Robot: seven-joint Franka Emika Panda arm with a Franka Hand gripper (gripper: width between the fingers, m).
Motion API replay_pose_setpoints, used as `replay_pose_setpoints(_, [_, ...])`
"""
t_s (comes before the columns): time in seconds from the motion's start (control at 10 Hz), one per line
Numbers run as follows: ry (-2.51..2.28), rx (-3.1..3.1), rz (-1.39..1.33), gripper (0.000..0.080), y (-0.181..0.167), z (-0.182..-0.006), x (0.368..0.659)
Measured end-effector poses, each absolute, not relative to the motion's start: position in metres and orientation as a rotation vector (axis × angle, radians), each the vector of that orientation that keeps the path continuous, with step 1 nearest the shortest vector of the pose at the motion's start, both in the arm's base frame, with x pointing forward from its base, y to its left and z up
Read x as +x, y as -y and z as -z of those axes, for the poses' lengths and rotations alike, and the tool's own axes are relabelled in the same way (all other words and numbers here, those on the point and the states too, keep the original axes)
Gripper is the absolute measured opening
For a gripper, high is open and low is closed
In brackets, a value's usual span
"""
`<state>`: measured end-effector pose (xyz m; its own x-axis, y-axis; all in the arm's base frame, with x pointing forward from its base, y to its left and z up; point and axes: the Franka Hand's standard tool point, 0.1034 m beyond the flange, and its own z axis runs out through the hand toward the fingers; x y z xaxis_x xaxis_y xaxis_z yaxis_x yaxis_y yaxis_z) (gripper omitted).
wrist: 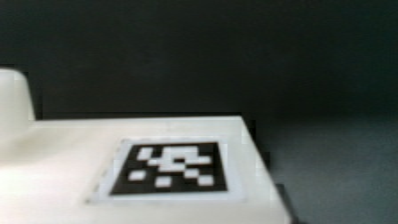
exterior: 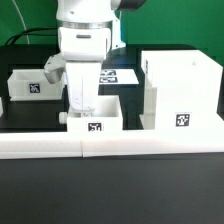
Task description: Assemble drawer
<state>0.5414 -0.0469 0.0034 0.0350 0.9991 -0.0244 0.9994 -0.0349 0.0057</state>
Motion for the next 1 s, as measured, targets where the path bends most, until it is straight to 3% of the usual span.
replay_pose_setpoints(1.0, [-2.158,2.259,-0.005,0.0041,0.023,-0.005,0.539])
